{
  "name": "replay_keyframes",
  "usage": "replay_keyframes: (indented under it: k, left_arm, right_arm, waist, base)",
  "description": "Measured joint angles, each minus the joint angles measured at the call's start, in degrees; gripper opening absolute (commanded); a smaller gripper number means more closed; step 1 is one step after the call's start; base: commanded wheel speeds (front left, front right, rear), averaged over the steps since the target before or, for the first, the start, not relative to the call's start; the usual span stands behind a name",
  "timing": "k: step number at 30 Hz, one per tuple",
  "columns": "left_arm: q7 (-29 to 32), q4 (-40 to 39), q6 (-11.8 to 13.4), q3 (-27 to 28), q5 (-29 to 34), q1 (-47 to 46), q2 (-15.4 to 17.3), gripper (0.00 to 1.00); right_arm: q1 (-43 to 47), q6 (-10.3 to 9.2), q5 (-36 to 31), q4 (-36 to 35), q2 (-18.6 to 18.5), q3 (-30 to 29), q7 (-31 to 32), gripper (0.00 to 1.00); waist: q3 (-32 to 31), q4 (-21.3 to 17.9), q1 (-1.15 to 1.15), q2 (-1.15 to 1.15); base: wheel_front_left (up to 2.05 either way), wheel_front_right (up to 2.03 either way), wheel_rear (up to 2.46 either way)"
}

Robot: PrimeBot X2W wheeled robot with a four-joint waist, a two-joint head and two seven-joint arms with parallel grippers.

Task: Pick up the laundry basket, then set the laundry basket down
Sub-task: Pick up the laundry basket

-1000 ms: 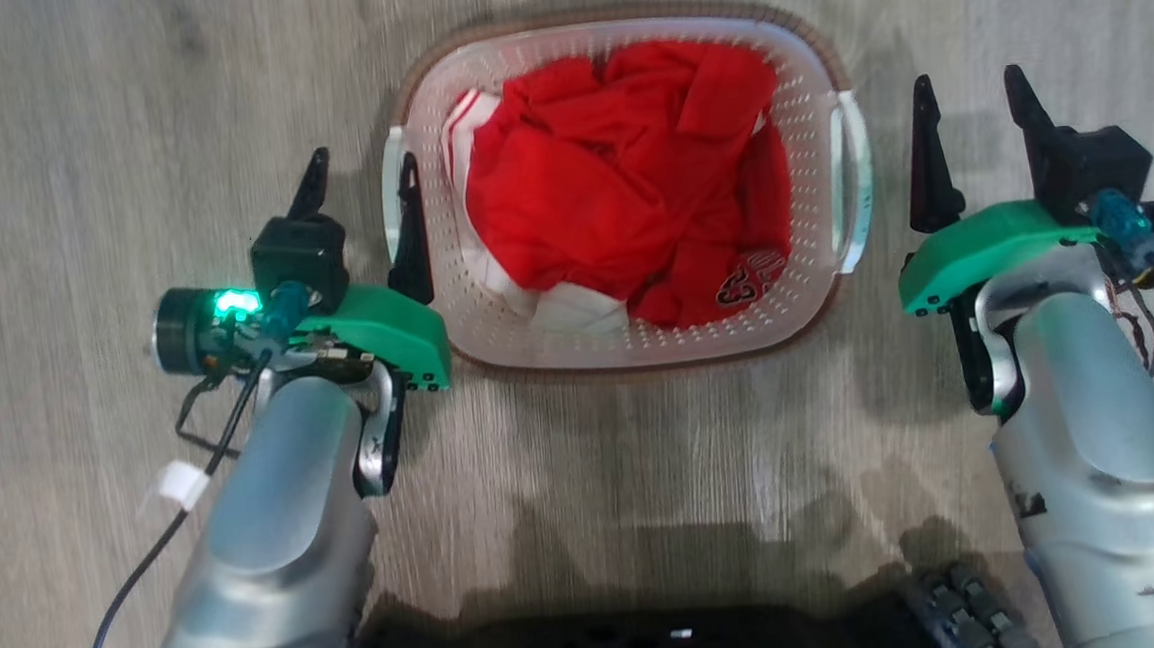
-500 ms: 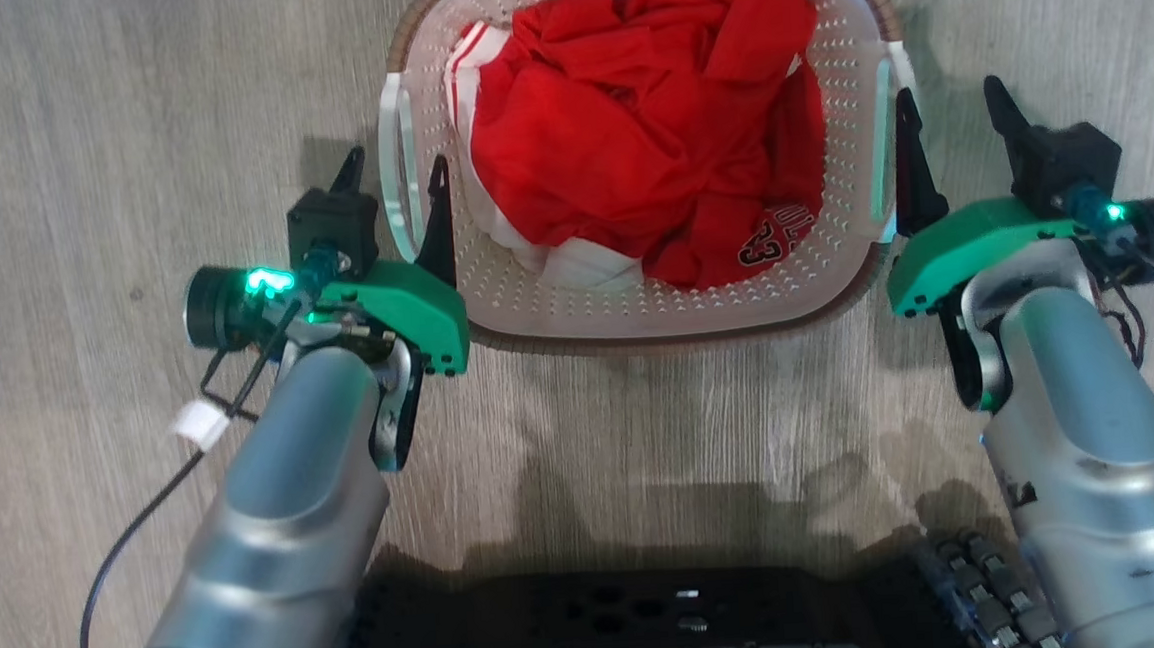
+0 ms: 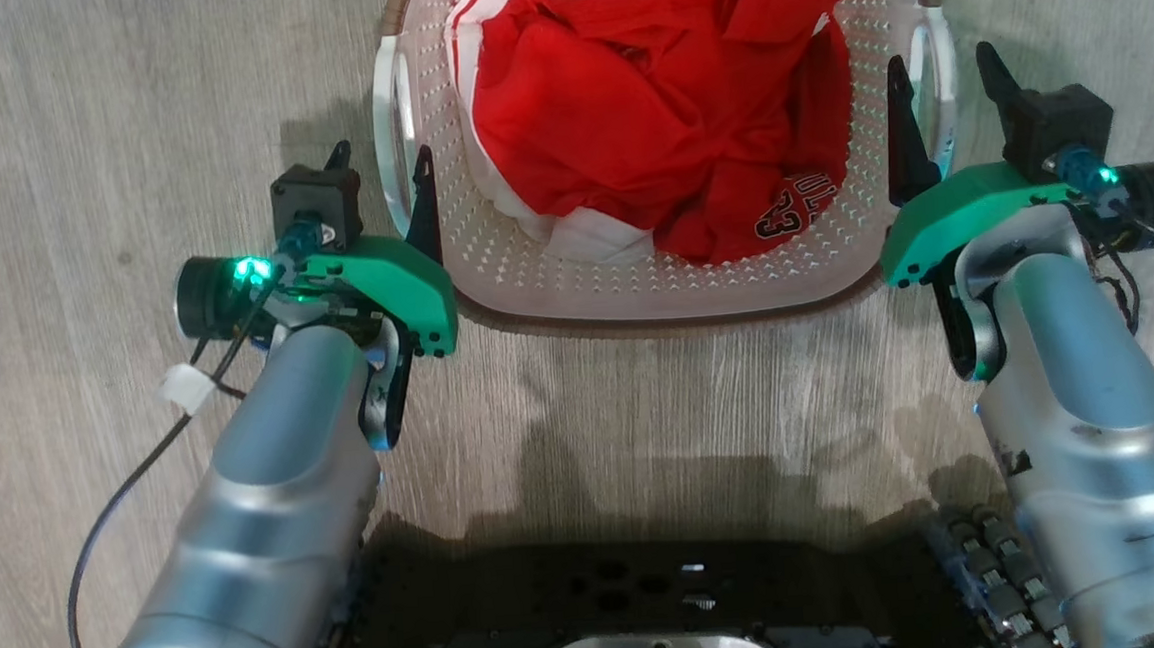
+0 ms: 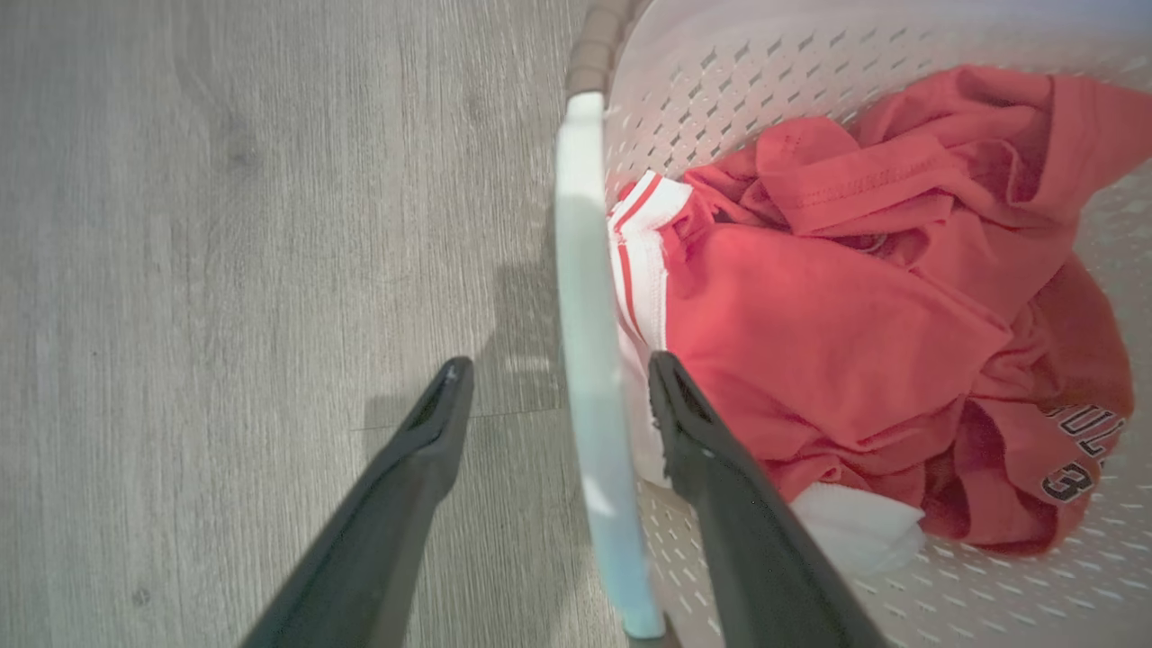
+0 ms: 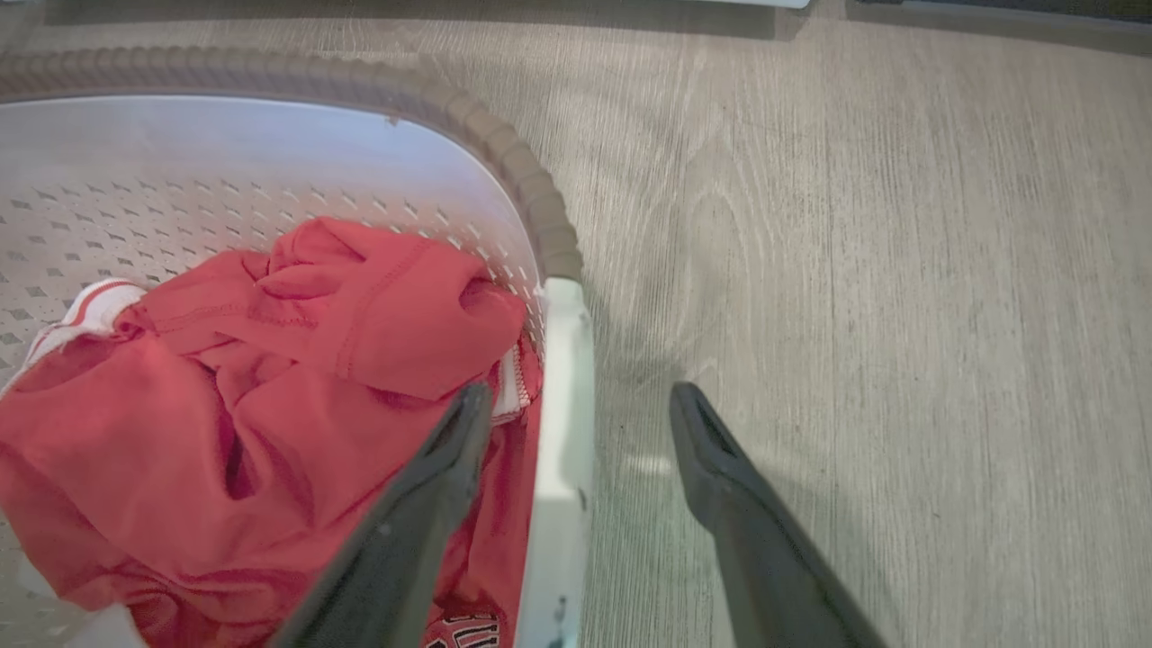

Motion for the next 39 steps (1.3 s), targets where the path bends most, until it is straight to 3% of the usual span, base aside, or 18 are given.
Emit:
replay_keyframes:
  k: [9,20,21,24,26,27,28,30,39]
  left_arm:
    - [0.0,2.5,-1.9,-3.1,-2.1,-2.8,-0.1,1.00]
    - [0.0,4.1,-2.0,-7.1,-6.9,-5.4,-0.2,1.00]
    - [0.0,4.1,-2.0,-7.5,-7.2,-5.5,-0.2,0.93]
    - [0.0,4.6,-2.0,-9.0,-8.5,-6.2,-0.2,0.48]
    - [0.0,4.9,-2.0,-9.4,-9.1,-6.4,-0.2,0.22]
    - [0.0,5.1,-2.0,-9.6,-9.5,-6.5,-0.2,0.22]
    - [0.0,5.2,-2.0,-10.0,-9.8,-6.5,-0.2,0.00]
    - [0.0,5.5,-2.0,-10.6,-10.7,-6.5,-0.4,0.00]
    - [0.1,5.8,-1.9,-12.0,-12.6,-6.2,-0.4,0.00]
  right_arm:
    - [-1.9,0.00,0.0,4.2,-0.2,0.8,0.0,1.00]
    - [-3.6,0.00,0.1,7.3,-0.3,1.2,0.0,1.00]
    - [-3.8,0.00,0.1,7.3,-0.3,1.2,0.0,1.00]
    - [-3.8,0.00,0.4,7.9,-0.3,1.1,0.0,0.47]
    - [-3.8,0.00,0.4,8.2,-0.4,1.1,0.0,0.32]
    - [-3.8,0.00,0.4,8.5,-0.4,1.0,0.0,0.32]
    - [-3.8,0.00,0.4,8.8,-0.4,1.0,0.0,0.23]
    - [-4.0,0.00,0.8,9.4,-0.3,0.9,0.0,0.00]
    - [-5.2,0.00,1.9,12.0,-0.3,1.0,-0.3,0.00]
  waist:
    - [1.8,0.8,0.00,0.01]
    - [3.0,1.3,0.00,0.01]
    - [3.0,1.4,0.00,0.01]
    - [3.0,1.6,0.00,0.01]
    - [2.9,1.7,0.00,0.01]
    - [2.8,1.8,0.00,0.01]
    - [2.7,1.8,0.00,0.01]
    - [2.5,1.9,0.00,0.01]
    - [0.3,1.9,0.00,0.00]
  base:
    - [0.00,0.00,0.00]
    - [0.00,0.00,0.00]
    - [0.00,0.00,0.00]
    - [0.00,0.00,0.00]
    - [0.00,0.00,0.00]
    - [0.00,0.00,0.00]
    - [0.00,0.00,0.00]
    - [0.00,0.00,0.00]
    - [0.00,0.00,0.00]
